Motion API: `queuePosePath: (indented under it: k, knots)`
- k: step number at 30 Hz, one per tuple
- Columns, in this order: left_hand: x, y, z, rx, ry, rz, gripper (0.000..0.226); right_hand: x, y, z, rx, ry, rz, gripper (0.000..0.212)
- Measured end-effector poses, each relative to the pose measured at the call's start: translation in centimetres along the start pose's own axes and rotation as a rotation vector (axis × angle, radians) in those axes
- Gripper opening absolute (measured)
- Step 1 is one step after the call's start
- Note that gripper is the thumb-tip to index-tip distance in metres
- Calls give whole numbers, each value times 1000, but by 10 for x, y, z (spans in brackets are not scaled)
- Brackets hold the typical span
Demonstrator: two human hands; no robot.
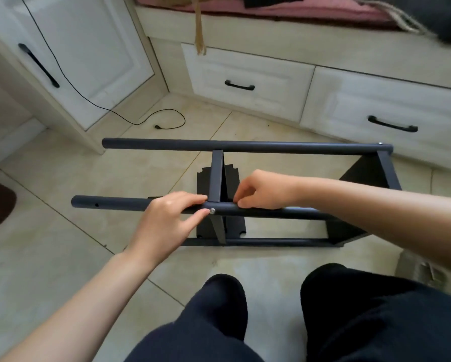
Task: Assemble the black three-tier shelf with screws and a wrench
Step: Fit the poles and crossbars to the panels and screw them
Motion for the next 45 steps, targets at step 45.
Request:
queuePosePath:
  k: [45]
  knots:
    - [-12,-78,86,-1206,-247,-1002,25,-60,-1,-91,93,-381,3,24]
Point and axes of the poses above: each hand's wrist, its own z-axis towards the middle knuckle, its own x-axis out of the palm, y = z × x, the point moved 1 cm from there along z, towards the middle knuckle, and after that the axes turned 15 degrees about -y, right-handed, at the moved point
